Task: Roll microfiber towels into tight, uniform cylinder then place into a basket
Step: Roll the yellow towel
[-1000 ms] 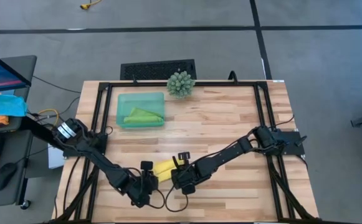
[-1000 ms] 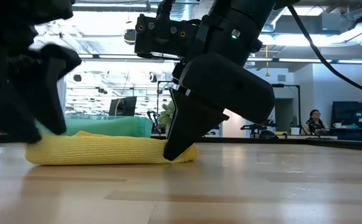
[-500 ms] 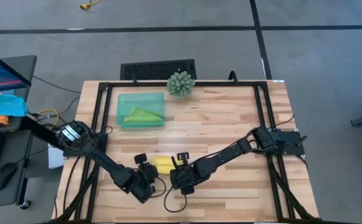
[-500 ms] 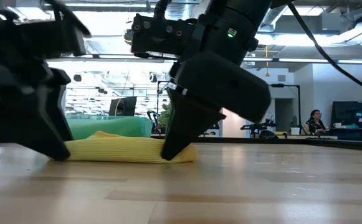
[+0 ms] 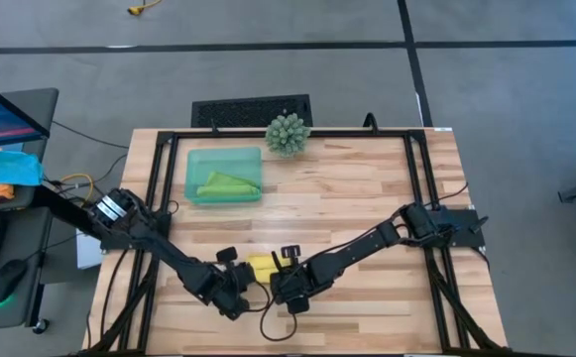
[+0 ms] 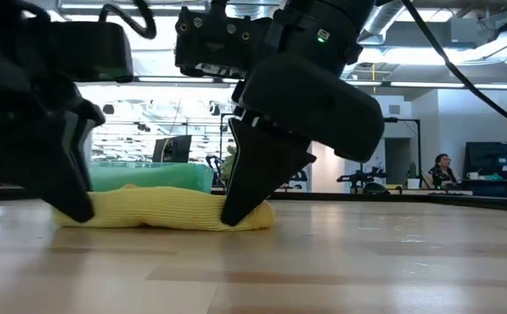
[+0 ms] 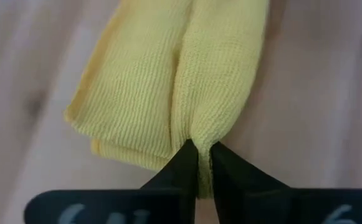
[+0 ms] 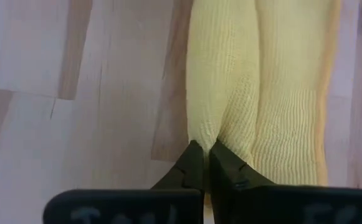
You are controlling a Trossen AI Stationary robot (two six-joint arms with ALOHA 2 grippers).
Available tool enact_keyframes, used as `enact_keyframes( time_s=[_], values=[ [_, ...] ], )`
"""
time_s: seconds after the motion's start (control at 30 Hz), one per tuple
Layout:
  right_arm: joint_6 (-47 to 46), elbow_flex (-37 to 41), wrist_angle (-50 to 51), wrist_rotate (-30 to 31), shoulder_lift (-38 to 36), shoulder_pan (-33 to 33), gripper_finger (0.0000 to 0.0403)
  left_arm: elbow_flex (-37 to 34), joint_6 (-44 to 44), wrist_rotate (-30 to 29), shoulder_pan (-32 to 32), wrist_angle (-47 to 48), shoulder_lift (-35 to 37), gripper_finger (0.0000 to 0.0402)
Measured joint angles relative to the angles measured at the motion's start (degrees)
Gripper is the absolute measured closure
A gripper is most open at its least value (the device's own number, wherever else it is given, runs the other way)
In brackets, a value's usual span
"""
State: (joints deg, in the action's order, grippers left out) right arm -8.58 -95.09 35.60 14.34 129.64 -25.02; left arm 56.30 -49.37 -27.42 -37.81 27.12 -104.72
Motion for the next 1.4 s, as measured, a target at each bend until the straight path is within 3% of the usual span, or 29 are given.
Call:
enact_keyframes(
  time_s=[0.3,0.57,0.67,1.0,1.4],
  values=[
    [-1.7,-2.2,-0.3,-6.0,0.2,0.0,0.0374,0.6,-11.1,13.7,4.8,6.1,8.3,0.0389],
    [-2.8,-6.0,-2.8,-14.0,0.3,0.0,0.0385,0.6,-11.1,30.4,13.2,7.0,9.0,0.0384],
    [-6.4,-6.2,-3.7,-14.4,0.3,0.0,0.0379,0.6,-11.0,34.5,16.4,7.6,9.0,0.0385],
    [-13.8,-5.0,-3.1,-14.1,0.2,0.6,0.0385,0.5,-11.7,40.8,23.6,7.5,6.4,0.0384],
    [-13.9,-5.0,-2.4,-14.9,0.2,0.8,0.0377,0.4,-9.2,50.1,26.9,5.4,0.0,0.0384]
  ],
)
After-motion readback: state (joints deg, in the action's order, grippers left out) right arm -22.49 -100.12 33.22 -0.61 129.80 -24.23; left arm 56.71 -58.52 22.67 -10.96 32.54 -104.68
